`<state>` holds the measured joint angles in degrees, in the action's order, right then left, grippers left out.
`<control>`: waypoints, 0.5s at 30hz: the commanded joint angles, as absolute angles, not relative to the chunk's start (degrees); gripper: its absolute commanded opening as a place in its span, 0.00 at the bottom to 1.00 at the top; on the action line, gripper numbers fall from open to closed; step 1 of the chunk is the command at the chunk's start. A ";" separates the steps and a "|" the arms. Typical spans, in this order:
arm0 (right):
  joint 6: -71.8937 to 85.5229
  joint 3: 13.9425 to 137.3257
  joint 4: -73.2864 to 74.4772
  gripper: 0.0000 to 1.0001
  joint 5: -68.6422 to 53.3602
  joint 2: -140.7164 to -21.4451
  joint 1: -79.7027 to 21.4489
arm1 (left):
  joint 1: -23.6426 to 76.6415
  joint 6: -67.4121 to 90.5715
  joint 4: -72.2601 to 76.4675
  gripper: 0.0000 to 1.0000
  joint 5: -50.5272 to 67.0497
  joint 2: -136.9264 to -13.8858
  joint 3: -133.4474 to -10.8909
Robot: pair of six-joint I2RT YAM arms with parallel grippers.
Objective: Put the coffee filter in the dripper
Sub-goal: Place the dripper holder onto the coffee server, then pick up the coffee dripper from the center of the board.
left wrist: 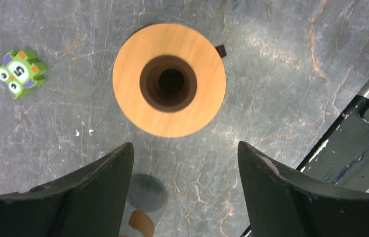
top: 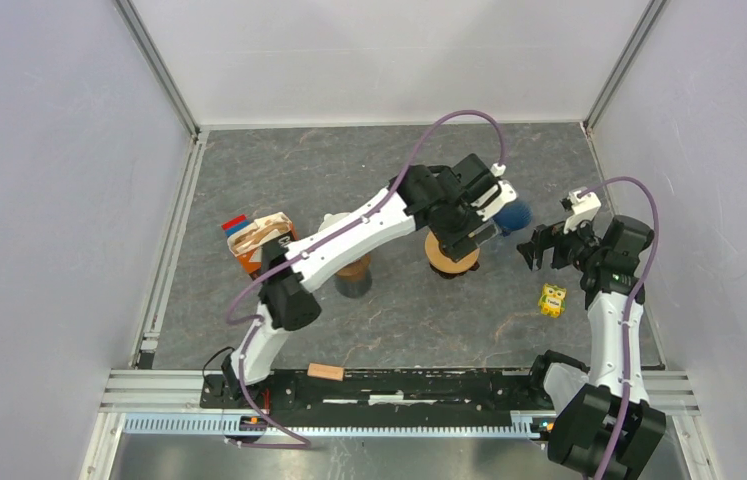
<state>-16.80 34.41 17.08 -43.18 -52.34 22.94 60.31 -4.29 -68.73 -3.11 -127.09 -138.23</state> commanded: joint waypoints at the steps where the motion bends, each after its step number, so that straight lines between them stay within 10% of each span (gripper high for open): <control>1: -16.88 38.72 16.56 0.98 -41.42 -53.07 23.12 | 60.73 -5.26 -61.64 0.83 -5.22 -115.00 -125.29; 15: -16.88 47.11 13.55 0.98 -24.01 -62.88 13.16 | 55.07 -4.78 -44.73 0.91 -6.52 -90.00 -100.28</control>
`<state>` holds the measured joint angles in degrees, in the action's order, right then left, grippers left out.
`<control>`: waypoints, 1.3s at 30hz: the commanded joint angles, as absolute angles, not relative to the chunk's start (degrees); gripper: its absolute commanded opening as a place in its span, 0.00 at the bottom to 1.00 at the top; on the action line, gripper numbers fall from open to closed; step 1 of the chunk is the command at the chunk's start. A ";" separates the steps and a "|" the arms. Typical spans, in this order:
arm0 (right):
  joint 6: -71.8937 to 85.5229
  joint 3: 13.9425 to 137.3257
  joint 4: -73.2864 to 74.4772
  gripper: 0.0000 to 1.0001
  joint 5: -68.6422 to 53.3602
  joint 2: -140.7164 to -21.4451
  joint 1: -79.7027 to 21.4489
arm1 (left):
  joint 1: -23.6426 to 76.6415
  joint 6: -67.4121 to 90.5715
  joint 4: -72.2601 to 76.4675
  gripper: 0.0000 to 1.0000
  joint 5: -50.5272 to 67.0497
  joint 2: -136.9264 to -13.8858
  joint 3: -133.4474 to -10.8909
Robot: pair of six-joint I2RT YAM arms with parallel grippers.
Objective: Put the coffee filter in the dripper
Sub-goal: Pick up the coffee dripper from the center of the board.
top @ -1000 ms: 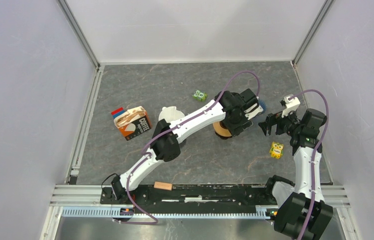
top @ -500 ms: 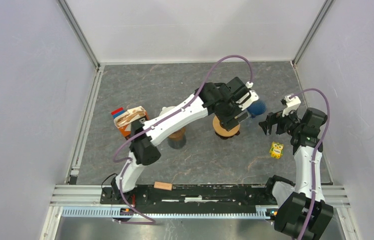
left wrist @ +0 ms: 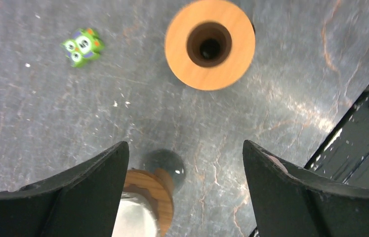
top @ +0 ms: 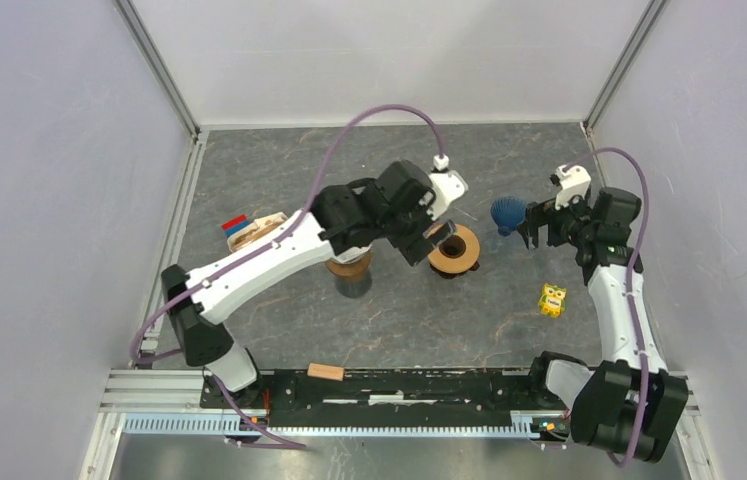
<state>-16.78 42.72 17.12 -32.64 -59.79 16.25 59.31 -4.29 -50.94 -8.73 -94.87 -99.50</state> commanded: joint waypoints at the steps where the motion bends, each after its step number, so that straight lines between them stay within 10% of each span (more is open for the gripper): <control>1: -17.09 47.76 13.15 0.98 -22.51 -64.11 12.16 | 53.19 -3.98 -44.76 0.91 -4.76 -89.44 -100.81; 39: -10.90 63.46 14.01 0.21 -18.56 -94.80 8.22 | 44.73 -3.28 -41.58 0.94 2.19 -88.19 -98.94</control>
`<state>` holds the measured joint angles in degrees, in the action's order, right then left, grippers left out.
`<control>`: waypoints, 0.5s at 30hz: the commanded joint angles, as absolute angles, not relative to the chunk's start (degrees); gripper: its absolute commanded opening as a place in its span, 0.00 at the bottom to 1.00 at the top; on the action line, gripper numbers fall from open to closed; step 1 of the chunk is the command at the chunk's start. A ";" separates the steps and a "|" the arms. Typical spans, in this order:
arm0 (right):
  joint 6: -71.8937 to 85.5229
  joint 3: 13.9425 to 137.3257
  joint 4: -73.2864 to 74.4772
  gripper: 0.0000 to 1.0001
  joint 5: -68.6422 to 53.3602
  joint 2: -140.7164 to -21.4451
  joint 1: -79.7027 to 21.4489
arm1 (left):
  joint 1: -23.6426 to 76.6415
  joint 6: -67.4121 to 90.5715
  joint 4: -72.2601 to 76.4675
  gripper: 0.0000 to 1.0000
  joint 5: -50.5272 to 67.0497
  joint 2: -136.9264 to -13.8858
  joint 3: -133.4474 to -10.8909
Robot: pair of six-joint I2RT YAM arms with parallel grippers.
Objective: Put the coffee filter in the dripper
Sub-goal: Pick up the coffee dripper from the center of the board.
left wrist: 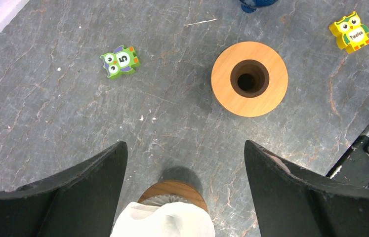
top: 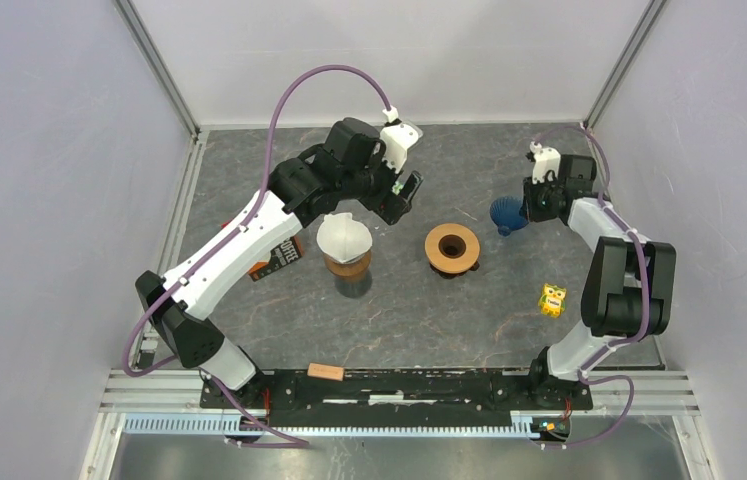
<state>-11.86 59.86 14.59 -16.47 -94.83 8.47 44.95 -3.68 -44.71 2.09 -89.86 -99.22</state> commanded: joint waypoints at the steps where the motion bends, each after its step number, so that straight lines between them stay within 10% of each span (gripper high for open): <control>1: -10.90 63.95 14.23 0.17 -18.88 -94.52 8.21 | 44.69 -4.02 -41.37 0.94 1.69 -88.30 -98.67; 5: -11.73 65.59 16.28 0.00 -20.81 -92.24 8.18 | 44.39 -5.73 -40.96 0.96 1.23 -88.66 -97.99; 15: -19.20 73.69 33.64 0.00 -31.35 -83.60 4.92 | 44.21 -5.87 -39.50 1.00 2.14 -90.73 -101.48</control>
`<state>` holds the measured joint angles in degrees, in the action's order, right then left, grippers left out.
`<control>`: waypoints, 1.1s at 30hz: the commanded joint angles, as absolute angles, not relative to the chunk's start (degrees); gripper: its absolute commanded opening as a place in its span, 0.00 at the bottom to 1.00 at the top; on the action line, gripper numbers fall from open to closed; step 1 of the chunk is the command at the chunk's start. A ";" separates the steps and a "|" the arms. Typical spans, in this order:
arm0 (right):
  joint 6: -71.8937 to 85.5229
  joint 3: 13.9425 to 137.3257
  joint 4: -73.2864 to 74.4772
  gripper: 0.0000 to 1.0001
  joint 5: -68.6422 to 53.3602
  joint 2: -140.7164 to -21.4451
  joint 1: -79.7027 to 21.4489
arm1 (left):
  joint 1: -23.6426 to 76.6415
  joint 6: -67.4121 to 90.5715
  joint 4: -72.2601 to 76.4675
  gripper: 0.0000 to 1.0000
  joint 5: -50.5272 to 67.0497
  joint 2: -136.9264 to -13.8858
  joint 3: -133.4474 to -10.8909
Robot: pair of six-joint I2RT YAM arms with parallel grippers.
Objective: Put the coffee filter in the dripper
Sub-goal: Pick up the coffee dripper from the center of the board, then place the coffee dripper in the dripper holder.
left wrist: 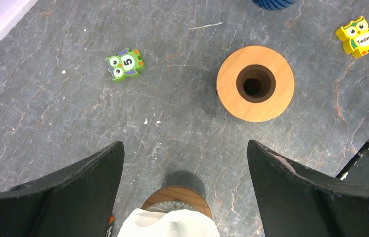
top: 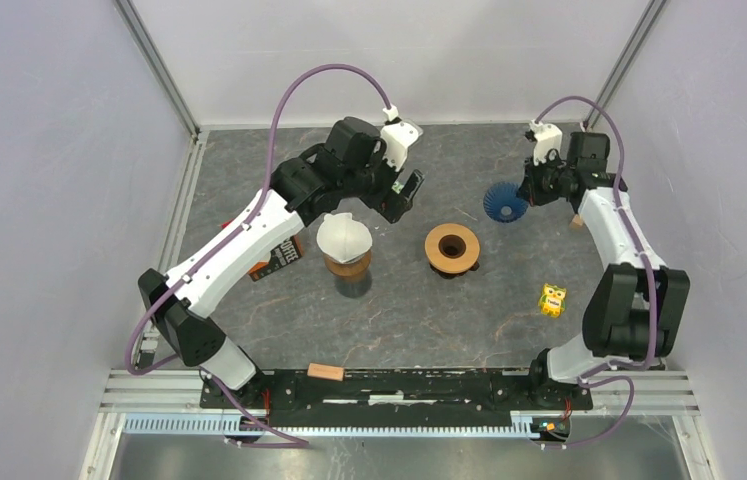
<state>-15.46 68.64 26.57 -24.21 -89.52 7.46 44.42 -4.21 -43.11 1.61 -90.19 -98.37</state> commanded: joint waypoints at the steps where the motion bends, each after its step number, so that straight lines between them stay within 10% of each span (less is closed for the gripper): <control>1: -19.33 73.74 34.73 0.00 -32.06 -82.32 3.87 | 44.21 -5.26 -39.23 1.00 2.57 -91.02 -101.74; 33: -13.27 62.85 31.91 0.00 -39.23 -76.13 -7.89 | 45.37 4.20 -21.34 0.90 11.36 -96.13 -92.95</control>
